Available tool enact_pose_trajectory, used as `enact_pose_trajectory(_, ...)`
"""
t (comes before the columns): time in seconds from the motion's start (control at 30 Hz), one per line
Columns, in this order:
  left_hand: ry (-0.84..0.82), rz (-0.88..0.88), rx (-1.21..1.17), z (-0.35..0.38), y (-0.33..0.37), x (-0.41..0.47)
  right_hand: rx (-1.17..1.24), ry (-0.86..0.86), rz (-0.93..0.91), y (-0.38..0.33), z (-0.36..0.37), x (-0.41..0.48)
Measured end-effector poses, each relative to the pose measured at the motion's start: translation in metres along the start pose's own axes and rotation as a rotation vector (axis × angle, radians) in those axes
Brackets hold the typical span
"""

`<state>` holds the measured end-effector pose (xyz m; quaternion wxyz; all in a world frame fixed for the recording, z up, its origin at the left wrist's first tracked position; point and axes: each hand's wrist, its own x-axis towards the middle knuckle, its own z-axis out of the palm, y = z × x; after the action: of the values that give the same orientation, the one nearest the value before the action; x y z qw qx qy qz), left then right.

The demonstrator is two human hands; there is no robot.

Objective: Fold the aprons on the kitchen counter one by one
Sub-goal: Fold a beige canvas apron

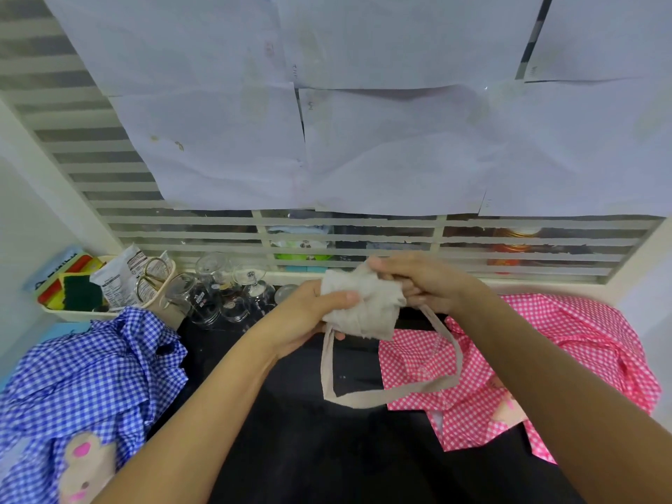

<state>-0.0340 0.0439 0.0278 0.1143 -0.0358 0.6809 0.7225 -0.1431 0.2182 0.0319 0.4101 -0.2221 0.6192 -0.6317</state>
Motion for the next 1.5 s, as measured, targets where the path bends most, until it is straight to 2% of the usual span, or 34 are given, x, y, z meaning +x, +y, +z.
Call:
enact_pose_trajectory(0.07, 0.104, 0.006, -0.280, -0.002, 0.006, 0.002, 0.425, -0.183, 0.061, 0.018, -0.019, 0.001)
enact_pose_trajectory(0.13, 0.220, 0.042, -0.566, -0.015, 0.011, 0.005, 0.750, -0.406, 0.017, 0.040, -0.034, 0.000)
enact_pose_trajectory(0.17, 0.273, 0.062, -0.688, -0.023, 0.012, 0.007, 0.849, -0.456, -0.027, 0.050, -0.038, -0.002)
enact_pose_trajectory(0.27, 0.385, 0.059, -0.879, -0.041, 0.010, 0.012, 0.956, -0.365, -0.193, 0.066, -0.044, -0.012)
enact_pose_trajectory(0.33, 0.393, 0.048, -0.951, -0.042, 0.005, 0.019, 0.989, -0.176, -0.271, 0.067, -0.038, -0.019)
enact_pose_trajectory(0.4, 0.399, 0.049, -1.041, -0.040, 0.001, 0.025, 0.927, 0.032, -0.257, 0.059, -0.026, -0.027)
enact_pose_trajectory(0.47, 0.451, 0.033, -1.136, -0.041, 0.000, 0.031, 0.648, 0.167, -0.218, 0.046, -0.015, -0.032)
enact_pose_trajectory(0.5, 0.485, 0.009, -1.174, -0.042, -0.003, 0.034, 0.367, 0.238, -0.189, 0.037, -0.008, -0.035)
enact_pose_trajectory(0.57, 0.545, -0.059, -1.195, -0.045, -0.009, 0.039, -0.400, 0.298, -0.204, 0.022, 0.007, -0.042)
enact_pose_trajectory(0.6, 0.572, -0.099, -1.164, -0.045, -0.013, 0.040, -0.724, 0.241, -0.258, 0.014, 0.016, -0.045)
enact_pose_trajectory(0.63, 0.599, -0.135, -1.099, -0.044, -0.016, 0.042, -0.932, 0.144, -0.292, 0.008, 0.024, -0.047)
enact_pose_trajectory(0.73, 0.591, -0.157, -0.667, -0.034, -0.022, 0.046, -1.169, -0.031, -0.307, -0.008, 0.039, -0.047)
enact_pose_trajectory(0.83, 0.419, -0.093, -0.165, -0.020, -0.023, 0.038, -0.952, -0.077, -0.223, -0.023, 0.032, -0.044)
enact_pose_trajectory(0.9, 0.263, -0.047, 0.022, -0.015, -0.019, 0.027, -0.765, -0.094, -0.150, -0.026, 0.020, -0.040)
enact_pose_trajectory(1.0, 0.059, 0.030, 0.216, -0.012, -0.011, 0.014, -0.363, -0.203, -0.050, -0.018, 0.008, -0.032)
enact_pose_trajectory(1.07, 0.062, 0.060, 0.250, -0.014, -0.008, 0.012, -0.140, -0.246, 0.001, -0.012, 0.001, -0.025)
enact_pose_trajectory(1.13, 0.073, 0.080, 0.216, -0.015, -0.006, 0.010, -0.036, -0.249, 0.037, -0.008, -0.004, -0.020)
enact_pose_trajectory(1.2, 0.069, 0.089, 0.279, -0.012, -0.004, 0.010, 0.073, -0.223, 0.053, -0.004, -0.005, -0.017)
enact_pose_trajectory(1.27, 0.115, 0.084, 0.216, -0.008, -0.002, 0.013, 0.249, -0.186, 0.036, 0.002, -0.006, -0.014)
enact_pose_trajectory(1.37, 0.229, 0.054, -0.257, -0.008, 0.006, 0.018, 0.554, -0.202, -0.078, 0.017, -0.009, -0.012)
enact_pose_trajectory(1.43, 0.265, 0.033, -0.511, -0.010, 0.014, 0.018, 0.525, -0.230, -0.130, 0.031, -0.006, -0.013)
enact_pose_trajectory(1.5, 0.255, -0.012, -0.595, -0.009, 0.020, 0.015, 0.316, -0.142, -0.119, 0.039, 0.003, -0.014)
